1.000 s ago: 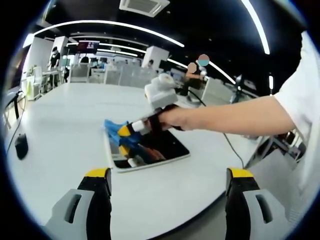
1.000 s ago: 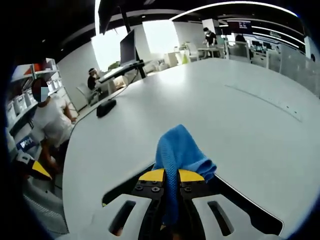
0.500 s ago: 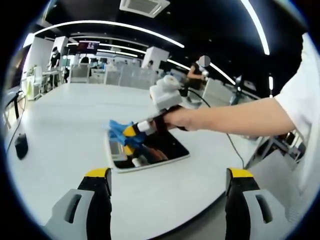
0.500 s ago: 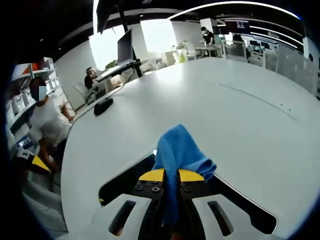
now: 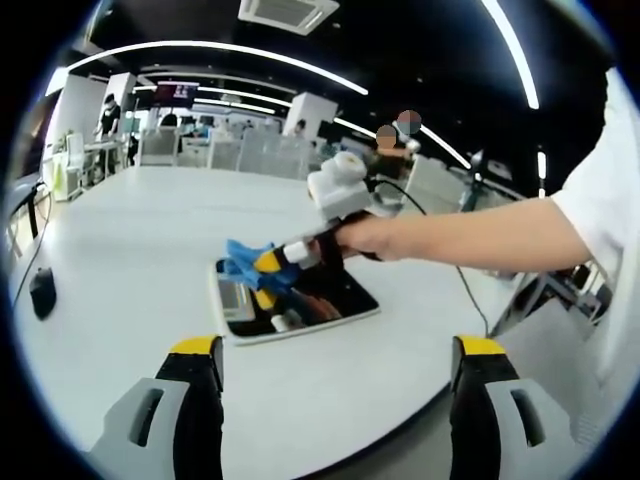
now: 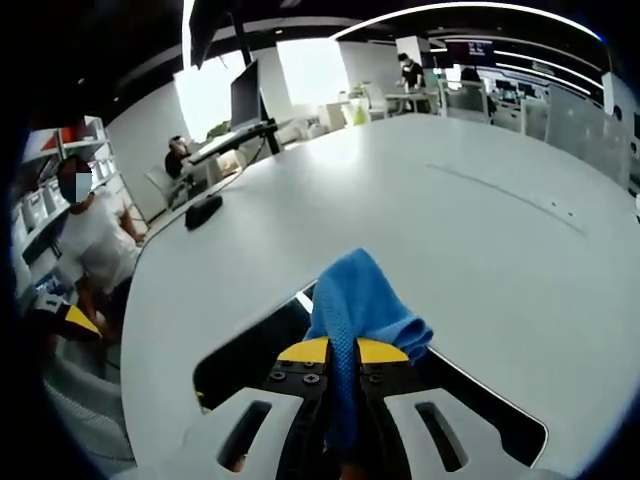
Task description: Wipe the mirror surface with the cleaning cloth until all visible marks leave the cleaned area.
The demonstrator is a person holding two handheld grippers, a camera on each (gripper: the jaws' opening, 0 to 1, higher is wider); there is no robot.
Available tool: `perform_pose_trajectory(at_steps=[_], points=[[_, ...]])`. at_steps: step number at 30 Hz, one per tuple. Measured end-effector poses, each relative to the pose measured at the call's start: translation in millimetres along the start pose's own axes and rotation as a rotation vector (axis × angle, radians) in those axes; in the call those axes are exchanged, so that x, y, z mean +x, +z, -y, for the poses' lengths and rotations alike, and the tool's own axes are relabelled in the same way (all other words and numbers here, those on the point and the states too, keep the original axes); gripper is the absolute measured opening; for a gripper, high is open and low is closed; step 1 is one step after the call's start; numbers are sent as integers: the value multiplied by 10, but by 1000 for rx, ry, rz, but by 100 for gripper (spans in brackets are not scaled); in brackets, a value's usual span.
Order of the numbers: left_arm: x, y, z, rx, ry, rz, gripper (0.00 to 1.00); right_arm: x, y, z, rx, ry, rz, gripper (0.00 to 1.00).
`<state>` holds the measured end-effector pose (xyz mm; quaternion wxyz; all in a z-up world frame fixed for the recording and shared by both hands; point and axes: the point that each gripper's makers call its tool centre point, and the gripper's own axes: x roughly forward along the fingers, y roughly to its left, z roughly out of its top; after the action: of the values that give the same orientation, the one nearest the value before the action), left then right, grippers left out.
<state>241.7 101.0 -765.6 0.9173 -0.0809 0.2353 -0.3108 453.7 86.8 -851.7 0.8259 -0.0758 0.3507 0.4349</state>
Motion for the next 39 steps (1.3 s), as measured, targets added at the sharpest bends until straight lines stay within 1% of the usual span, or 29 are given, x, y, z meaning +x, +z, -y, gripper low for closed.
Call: perform_pose_trajectory(at_steps=[4, 16, 22, 26, 34, 39], points=[[0, -9, 1, 3, -1, -6, 94, -42, -15, -28, 1, -3, 2, 3], [3, -5, 7, 6, -3, -5, 95, -117, -57, 7, 2, -10, -2, 3], [4, -1, 4, 10, -2, -5, 95, -94, -51, 32, 1, -10, -3, 3], [5, 1, -1, 7, 1, -4, 95, -113, -54, -9, 0, -9, 0, 3], [5, -3, 4, 6, 0, -6, 95, -106, -68, 32, 15, -3, 11, 3], [3, -6, 5, 4, -2, -7, 94, -125, -77, -17, 14, 2, 12, 3]])
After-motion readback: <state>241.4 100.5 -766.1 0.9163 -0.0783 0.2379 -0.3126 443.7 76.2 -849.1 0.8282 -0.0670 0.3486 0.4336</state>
